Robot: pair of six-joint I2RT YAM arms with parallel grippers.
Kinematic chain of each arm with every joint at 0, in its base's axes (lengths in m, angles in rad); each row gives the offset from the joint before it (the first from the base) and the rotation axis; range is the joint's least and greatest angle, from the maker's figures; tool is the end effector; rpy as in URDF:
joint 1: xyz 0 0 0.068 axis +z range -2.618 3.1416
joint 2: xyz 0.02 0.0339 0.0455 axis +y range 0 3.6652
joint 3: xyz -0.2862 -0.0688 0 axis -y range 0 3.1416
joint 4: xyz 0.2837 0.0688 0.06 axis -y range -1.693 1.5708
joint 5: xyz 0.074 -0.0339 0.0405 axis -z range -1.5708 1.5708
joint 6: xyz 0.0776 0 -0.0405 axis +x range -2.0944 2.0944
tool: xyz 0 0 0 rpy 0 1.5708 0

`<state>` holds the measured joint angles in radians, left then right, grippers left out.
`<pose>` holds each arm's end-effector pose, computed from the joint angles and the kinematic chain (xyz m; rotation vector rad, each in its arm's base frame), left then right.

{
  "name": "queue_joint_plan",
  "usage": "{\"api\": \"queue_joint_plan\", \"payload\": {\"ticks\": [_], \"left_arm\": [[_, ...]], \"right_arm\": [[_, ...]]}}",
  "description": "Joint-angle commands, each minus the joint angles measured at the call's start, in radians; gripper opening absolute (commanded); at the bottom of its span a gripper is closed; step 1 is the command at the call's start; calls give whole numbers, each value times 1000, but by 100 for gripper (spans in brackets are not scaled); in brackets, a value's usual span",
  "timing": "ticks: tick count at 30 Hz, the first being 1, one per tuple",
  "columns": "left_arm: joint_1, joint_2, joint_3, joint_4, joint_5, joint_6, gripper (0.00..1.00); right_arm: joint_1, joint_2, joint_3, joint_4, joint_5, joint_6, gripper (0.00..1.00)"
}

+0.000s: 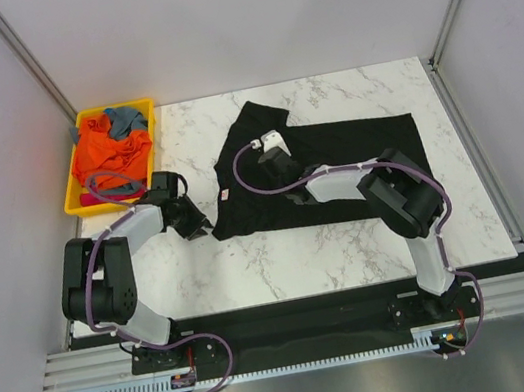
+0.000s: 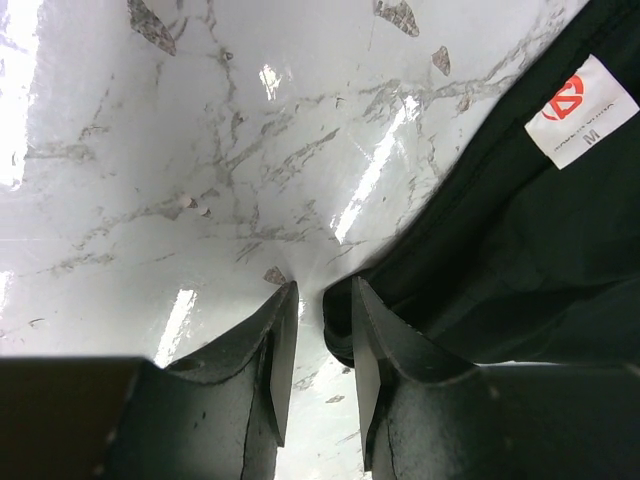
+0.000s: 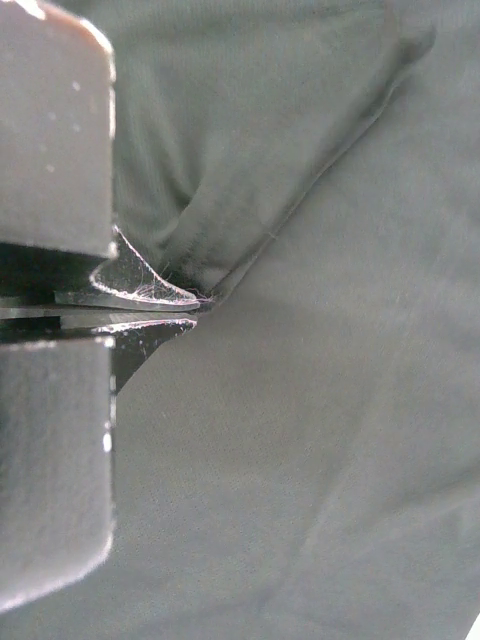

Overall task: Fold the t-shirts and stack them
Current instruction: Fold the tshirt

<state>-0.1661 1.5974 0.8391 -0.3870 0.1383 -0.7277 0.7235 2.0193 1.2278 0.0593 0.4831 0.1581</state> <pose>0.3307 -0.0663 0.1107 -0.7317 2.6872 -0.4339 0.3928 0.2989 0.1163 -0.3803 2.1722 -0.0715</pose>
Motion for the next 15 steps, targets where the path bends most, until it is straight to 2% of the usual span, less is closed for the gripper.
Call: {"api": "queue_joint_plan", "payload": {"ticks": [1,8,10,14,15], "left_arm": [[-1,30,0,-41,-103,10,36],[-4,-37,57,-101,-135,30,38],[-21,-66,64,-111,-137,34,38],[-114,-145,58,-101,-111,30,38],[-136,-149,57,-84,-92,31,38]], "right_arm": [[-19,21,48,-33,3,64,0],[-29,-8,50,-44,-9,92,2],[-29,-25,68,-55,0,112,9],[-35,-66,146,-203,-6,153,26],[-42,-73,163,-238,0,165,27]]}}
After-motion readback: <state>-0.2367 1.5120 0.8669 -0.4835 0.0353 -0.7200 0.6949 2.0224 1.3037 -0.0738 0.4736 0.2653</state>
